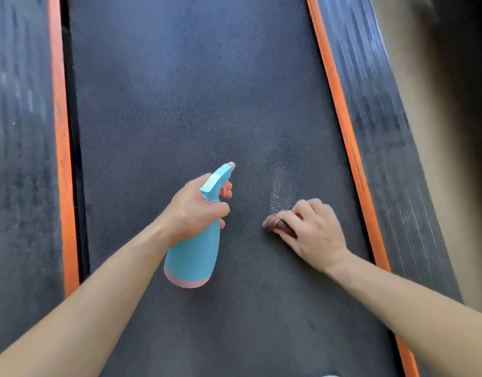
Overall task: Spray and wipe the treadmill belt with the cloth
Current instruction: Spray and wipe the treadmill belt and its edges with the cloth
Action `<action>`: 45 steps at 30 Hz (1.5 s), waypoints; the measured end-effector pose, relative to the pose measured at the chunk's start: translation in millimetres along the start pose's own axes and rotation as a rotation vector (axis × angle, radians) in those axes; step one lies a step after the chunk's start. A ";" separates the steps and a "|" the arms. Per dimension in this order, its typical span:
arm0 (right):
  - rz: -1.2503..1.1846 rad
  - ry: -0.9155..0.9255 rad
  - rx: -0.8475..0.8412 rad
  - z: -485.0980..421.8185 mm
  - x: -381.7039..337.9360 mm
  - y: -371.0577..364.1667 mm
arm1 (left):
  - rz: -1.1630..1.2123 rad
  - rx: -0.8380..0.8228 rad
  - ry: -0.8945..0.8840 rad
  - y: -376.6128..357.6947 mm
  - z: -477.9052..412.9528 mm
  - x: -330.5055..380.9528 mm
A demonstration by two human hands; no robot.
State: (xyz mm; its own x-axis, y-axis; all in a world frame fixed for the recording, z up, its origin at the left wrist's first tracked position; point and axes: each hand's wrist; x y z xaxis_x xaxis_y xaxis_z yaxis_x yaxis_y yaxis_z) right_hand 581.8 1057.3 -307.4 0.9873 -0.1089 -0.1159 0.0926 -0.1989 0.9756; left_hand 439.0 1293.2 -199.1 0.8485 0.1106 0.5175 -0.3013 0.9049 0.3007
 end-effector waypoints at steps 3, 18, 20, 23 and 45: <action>0.066 -0.076 0.034 -31.2 26.5 -7.7 | 0.004 0.010 -0.001 -4.3 -5.1 4.0; 0.073 -0.429 -0.011 30.5 5.2 8.4 | -0.143 -0.164 -0.102 -55.1 -23.5 71.7; 0.084 -0.418 -0.009 30.7 4.0 8.8 | -0.159 -0.159 -0.122 -64.0 -28.4 80.1; 0.088 -0.423 0.003 30.6 3.8 9.5 | -0.202 -0.136 -0.111 -73.7 -33.3 85.4; 0.247 -0.592 -0.058 -47.1 53.8 18.4 | -0.044 -0.047 -0.076 -30.2 -24.1 54.1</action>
State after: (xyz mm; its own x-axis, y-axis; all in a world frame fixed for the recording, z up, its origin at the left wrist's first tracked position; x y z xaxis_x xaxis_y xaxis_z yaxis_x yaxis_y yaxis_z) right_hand 642.7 1093.6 -286.9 0.7437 -0.6669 0.0464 -0.1052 -0.0481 0.9933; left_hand 504.5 1281.7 -199.6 0.8242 0.0402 0.5648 -0.2423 0.9266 0.2876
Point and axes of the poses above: each hand's wrist, its own z-axis away from the middle knuckle, its own y-axis out of the back of the hand, x = y × z, and after that the axes turned 13 degrees about y, right-handed
